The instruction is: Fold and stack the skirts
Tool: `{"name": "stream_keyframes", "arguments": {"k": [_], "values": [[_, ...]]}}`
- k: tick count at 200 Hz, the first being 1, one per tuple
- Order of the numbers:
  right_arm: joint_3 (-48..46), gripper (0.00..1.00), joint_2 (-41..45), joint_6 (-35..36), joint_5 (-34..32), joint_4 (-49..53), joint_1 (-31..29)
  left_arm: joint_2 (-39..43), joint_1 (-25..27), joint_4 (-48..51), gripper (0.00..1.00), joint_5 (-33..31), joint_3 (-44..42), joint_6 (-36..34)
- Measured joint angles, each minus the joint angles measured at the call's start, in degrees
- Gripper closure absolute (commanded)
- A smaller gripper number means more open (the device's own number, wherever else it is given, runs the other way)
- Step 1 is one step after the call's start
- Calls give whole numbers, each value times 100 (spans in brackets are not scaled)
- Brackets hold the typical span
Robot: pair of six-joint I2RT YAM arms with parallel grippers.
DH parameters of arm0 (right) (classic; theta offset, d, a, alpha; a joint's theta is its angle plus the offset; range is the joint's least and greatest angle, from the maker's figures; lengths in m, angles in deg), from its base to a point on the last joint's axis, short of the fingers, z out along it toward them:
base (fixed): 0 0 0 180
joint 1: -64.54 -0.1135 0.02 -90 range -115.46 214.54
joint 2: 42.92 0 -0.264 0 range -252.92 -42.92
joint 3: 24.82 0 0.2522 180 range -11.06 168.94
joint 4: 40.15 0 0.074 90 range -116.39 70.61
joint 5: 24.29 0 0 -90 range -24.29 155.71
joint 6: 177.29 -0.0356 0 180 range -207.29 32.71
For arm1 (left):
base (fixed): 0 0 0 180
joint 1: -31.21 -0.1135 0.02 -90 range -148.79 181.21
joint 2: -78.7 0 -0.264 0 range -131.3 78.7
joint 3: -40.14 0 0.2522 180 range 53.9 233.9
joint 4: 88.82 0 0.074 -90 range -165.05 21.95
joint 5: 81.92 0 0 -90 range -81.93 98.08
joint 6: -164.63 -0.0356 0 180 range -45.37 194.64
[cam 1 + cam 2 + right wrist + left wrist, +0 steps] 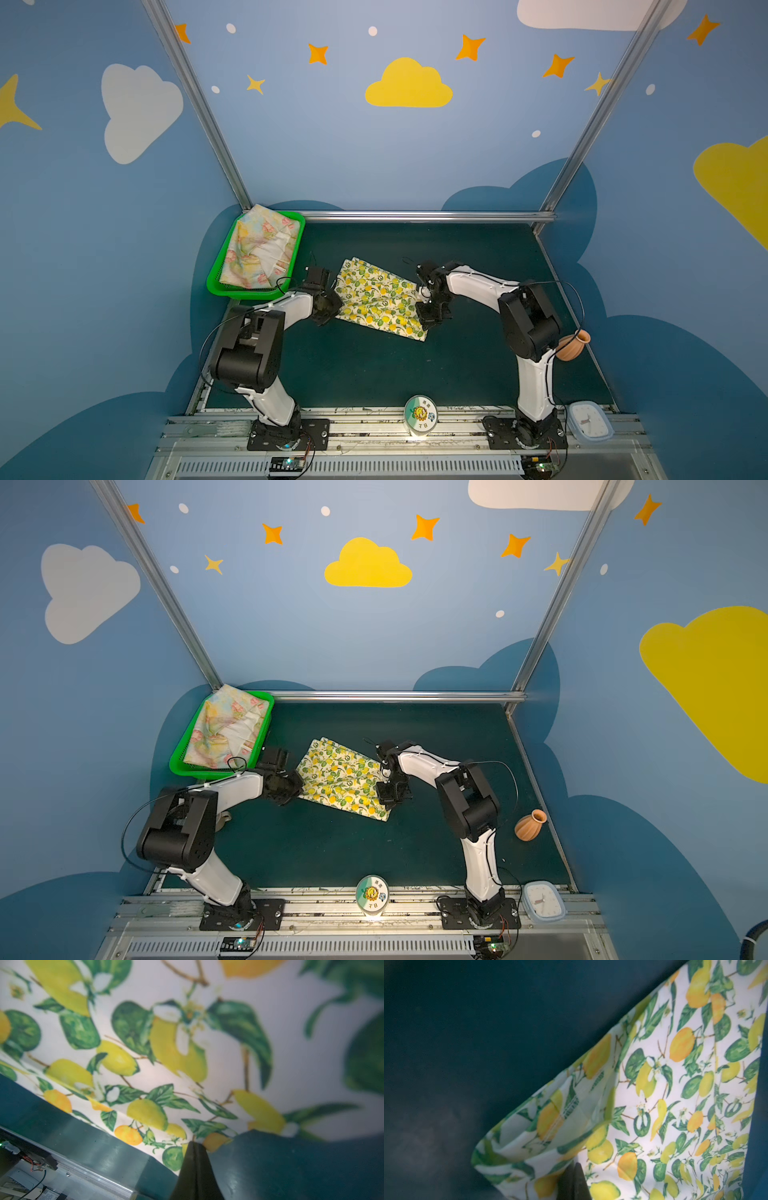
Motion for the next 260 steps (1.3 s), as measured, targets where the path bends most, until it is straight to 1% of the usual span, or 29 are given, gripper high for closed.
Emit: {"name": "stream_keyframes", "arguments": {"k": [38, 64, 87, 114, 134, 151, 168, 197, 216, 260], "values": [[236, 100, -2, 133, -175, 337, 105, 597, 90, 203, 96, -114, -566, 179], [334, 100, 50, 142, -199, 463, 122, 979, 181, 518, 96, -181, -721, 214], [332, 100, 273, 76, -81, 474, 127, 1244, 197, 765, 96, -212, -529, 138], [302, 100, 664, -140, 57, 295, 79, 1259, 195, 892, 95, -245, 85, -85], [175, 100, 787, -341, 138, 7, 44, 1029, 184, 898, 96, -280, 619, -262], [28, 100, 754, -494, 138, -210, 42, 608, 155, 863, 96, -284, 1025, -398], [-7, 100, 621, -621, 90, -343, 66, 153, 118, 807, 96, -284, 1231, -492], [-7, 100, 332, -776, -33, -621, 219, -476, 52, 767, 96, -278, 1276, -549], [28, 100, 94, -846, -116, -723, 363, -739, 33, 752, 96, -275, 1270, -555], [413, 100, -350, -879, -120, -748, 627, -824, 28, 540, 96, -208, 1134, -533]]}}
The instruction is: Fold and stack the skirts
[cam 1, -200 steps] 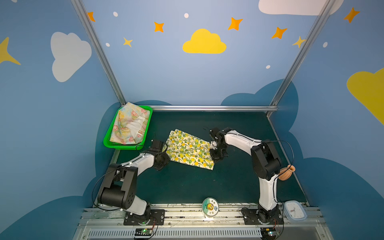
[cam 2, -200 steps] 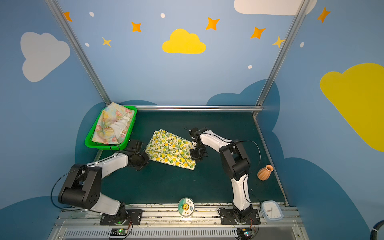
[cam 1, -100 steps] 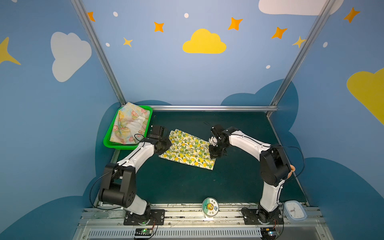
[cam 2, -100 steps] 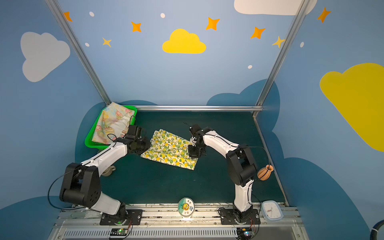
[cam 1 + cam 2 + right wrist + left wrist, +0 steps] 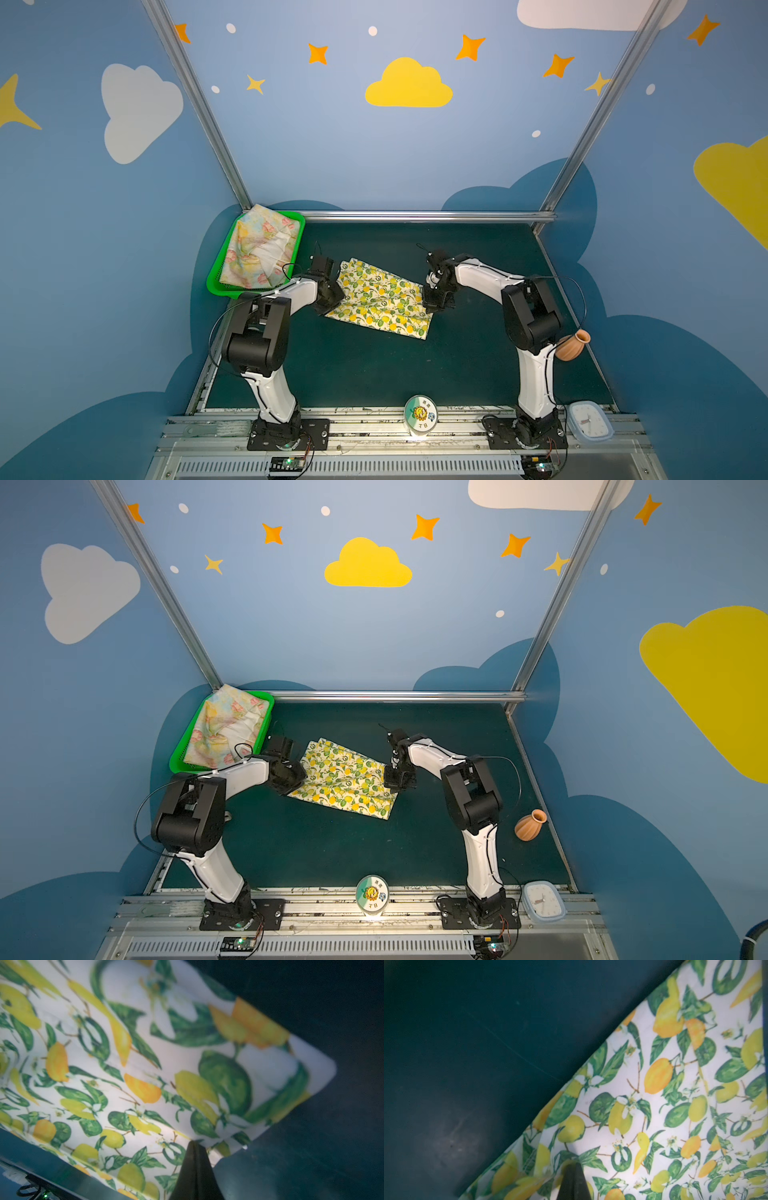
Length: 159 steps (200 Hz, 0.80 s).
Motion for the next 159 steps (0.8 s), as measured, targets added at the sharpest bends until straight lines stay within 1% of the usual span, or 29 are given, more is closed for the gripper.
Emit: {"name": "stream_keyframes", "arguments": {"k": [46, 81, 114, 131, 139, 159], "values": [[984, 100, -643, 317, 85, 221, 232, 278, 74, -599, 96, 20, -546, 256], [1652, 100, -1023, 772, 35, 459, 374, 535, 540, -841, 96, 7, -927, 570], [1707, 100, -1032, 1091, 72, 584, 551, 894, 918, -857, 96, 105, -1320, 901], [1550, 81, -940, 1145, 275, 566, 710, 1095, 1003, -575, 96, 164, -1416, 973], [1427, 78, -859, 1169, 387, 562, 804, 1187, 1008, -378, 96, 160, -1412, 968], [1156, 74, -590, 1180, 520, 546, 1010, 1401, 986, 125, 95, 98, -1204, 855]]}}
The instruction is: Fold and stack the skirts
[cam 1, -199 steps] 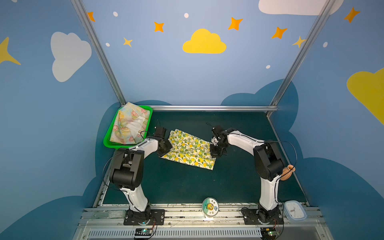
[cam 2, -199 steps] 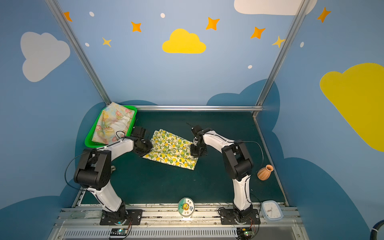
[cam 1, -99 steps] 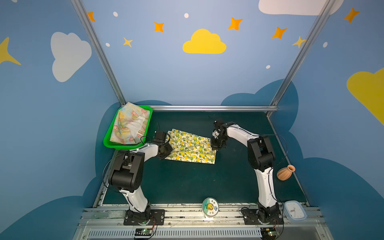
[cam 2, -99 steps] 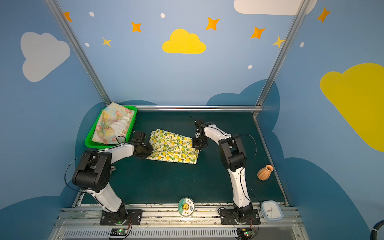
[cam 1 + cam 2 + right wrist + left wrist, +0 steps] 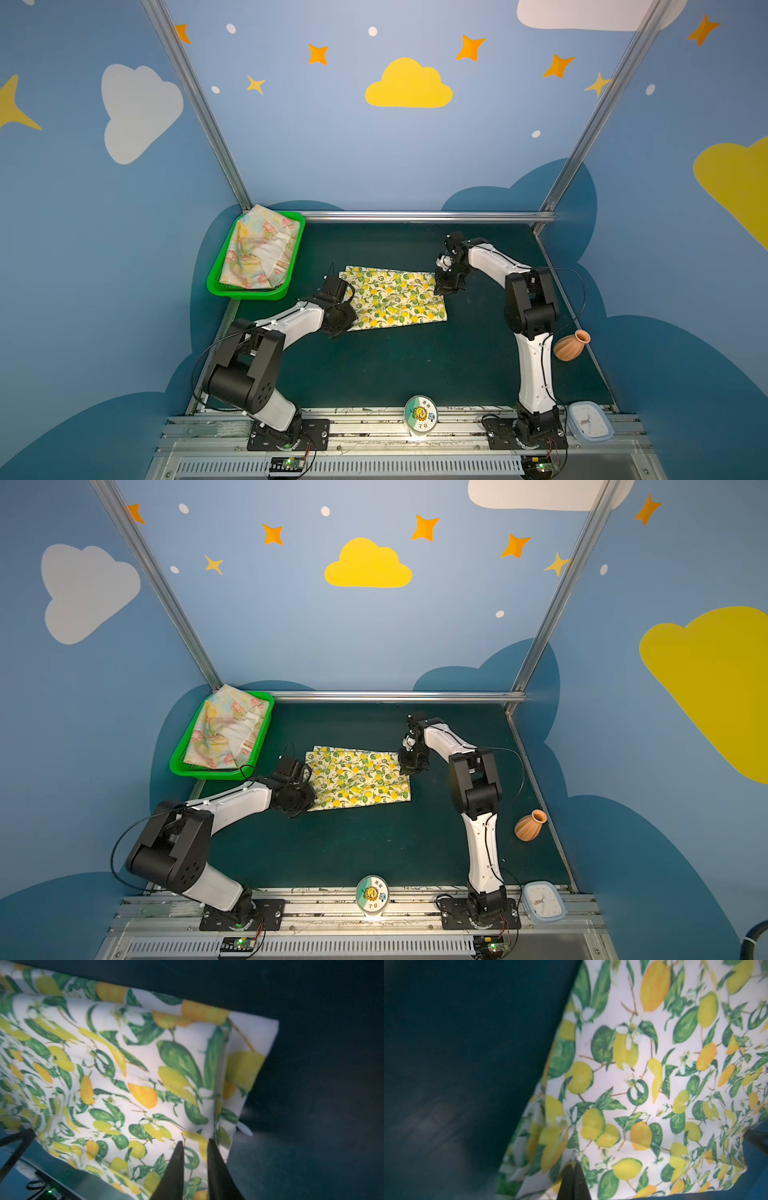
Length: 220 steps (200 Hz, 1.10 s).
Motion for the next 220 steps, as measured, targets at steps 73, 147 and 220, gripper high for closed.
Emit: {"name": "stream_keyframes", "arguments": {"k": [73, 147, 220], "values": [[535, 69, -28, 39, -17, -179, 142, -490, -372, 269, 83, -81, 1290, -450], [1366, 79, -765, 116, -138, -219, 127, -914, -457, 245, 83, -37, 1545, -535], [1375, 72, -811, 188, -262, -138, 127, -911, -557, 205, 83, -15, 1429, -535]]}}
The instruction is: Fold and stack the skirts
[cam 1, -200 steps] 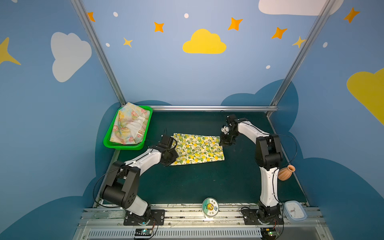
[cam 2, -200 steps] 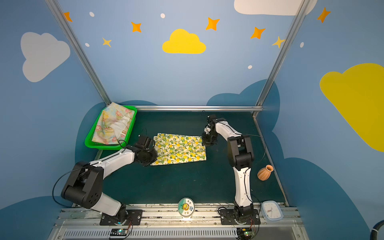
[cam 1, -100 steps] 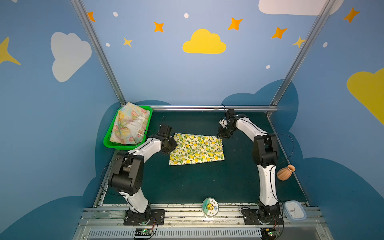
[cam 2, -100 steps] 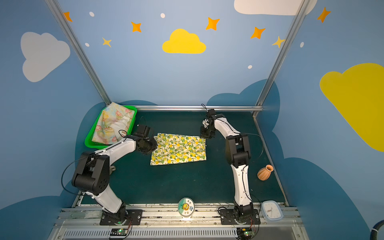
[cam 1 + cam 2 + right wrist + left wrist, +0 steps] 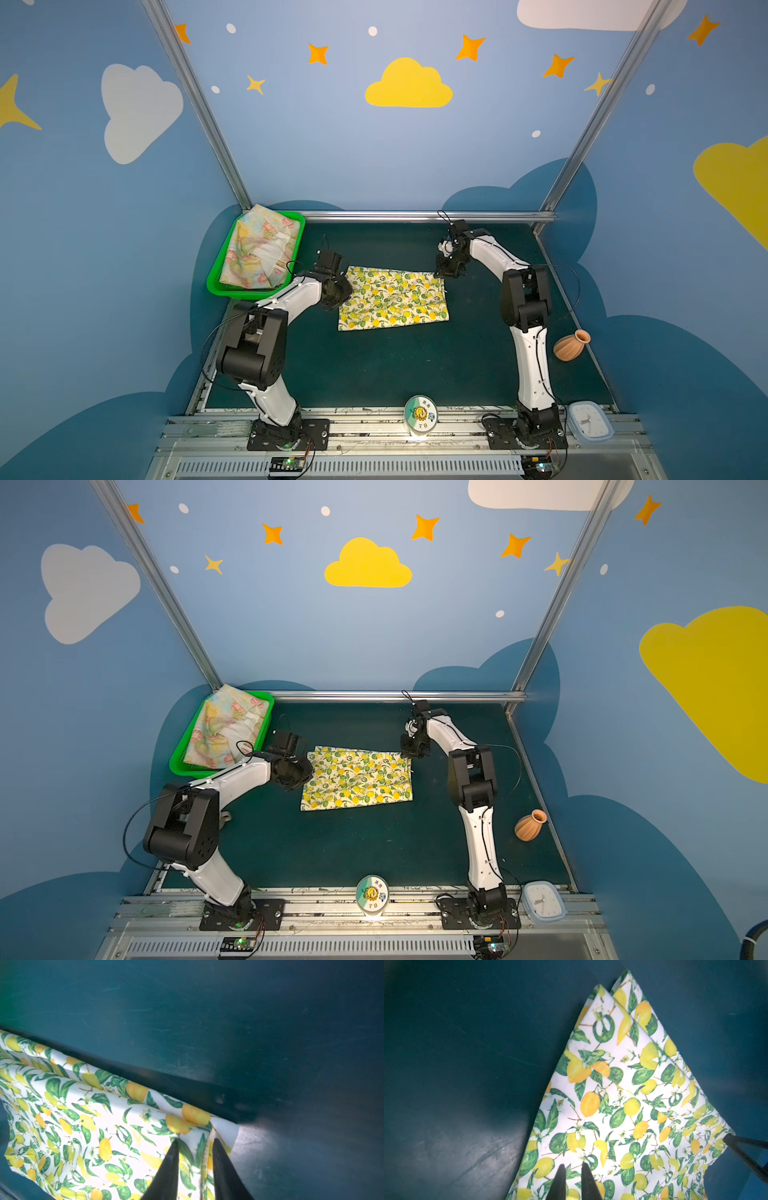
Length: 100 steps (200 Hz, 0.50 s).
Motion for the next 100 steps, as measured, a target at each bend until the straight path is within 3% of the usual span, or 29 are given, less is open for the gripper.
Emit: {"name": "stream_keyframes", "arguments": {"k": [10, 33, 100], "values": [[0, 77, 0, 2, 2, 2, 0, 2, -2, -2, 83, 0, -28, 0], [0, 100, 0, 15, 15, -4, -7, 4, -17, -17, 83, 15, -90, -2], [-422, 100, 302, -72, -114, -216, -11, 109, -90, -55, 83, 63, -223, -4]]}}
